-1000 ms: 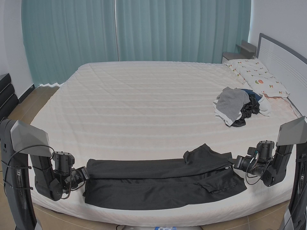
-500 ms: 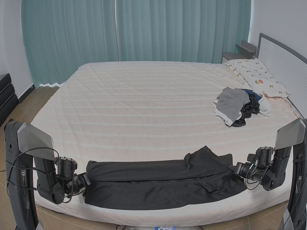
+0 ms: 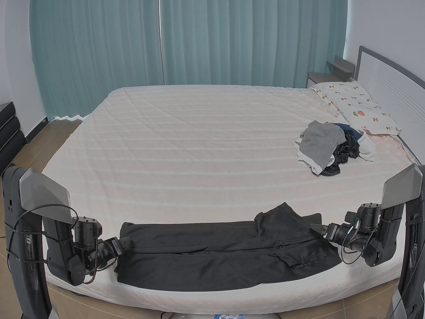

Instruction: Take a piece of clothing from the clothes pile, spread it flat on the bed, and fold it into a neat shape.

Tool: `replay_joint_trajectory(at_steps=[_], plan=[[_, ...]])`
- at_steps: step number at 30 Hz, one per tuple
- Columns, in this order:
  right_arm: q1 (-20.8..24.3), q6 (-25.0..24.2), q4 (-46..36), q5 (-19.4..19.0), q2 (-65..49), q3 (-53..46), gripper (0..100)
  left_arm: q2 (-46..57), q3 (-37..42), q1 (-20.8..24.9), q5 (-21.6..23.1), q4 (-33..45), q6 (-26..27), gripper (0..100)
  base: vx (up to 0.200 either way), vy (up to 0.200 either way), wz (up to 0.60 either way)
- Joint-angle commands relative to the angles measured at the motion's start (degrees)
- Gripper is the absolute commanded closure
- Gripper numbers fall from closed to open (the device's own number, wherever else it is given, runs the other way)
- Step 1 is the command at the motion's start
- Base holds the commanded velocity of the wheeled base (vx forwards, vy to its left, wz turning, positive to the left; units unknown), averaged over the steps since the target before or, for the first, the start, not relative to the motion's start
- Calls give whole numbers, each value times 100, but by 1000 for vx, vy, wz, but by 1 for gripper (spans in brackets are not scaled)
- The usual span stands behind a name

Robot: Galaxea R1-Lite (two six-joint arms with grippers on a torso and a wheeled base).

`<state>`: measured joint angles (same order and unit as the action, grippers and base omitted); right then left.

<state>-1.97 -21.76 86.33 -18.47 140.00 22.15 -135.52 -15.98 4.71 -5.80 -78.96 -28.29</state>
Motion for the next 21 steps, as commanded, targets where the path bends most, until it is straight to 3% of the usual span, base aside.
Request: replay_joint_trajectory(at_steps=[1,5,11,16,21], plan=[[-154,-56,68,-16,-245,-53,0,430,253,-84,9,-129,8,0,0,0,0],[-286,-215,59,-52,-403,-18,0,641,192,-101,62,-129,-36,0,0,0,0],[-277,-707,-90,-60,-245,334,0,360,-731,39,62,-58,-888,0,0,0,0],[-295,-786,-354,-60,-16,677,0,-176,-1188,127,71,-58,-932,0,0,0,0],[-286,-1234,-486,-60,-16,844,0,-624,-1592,206,9,-67,-1038,0,0,0,0]])
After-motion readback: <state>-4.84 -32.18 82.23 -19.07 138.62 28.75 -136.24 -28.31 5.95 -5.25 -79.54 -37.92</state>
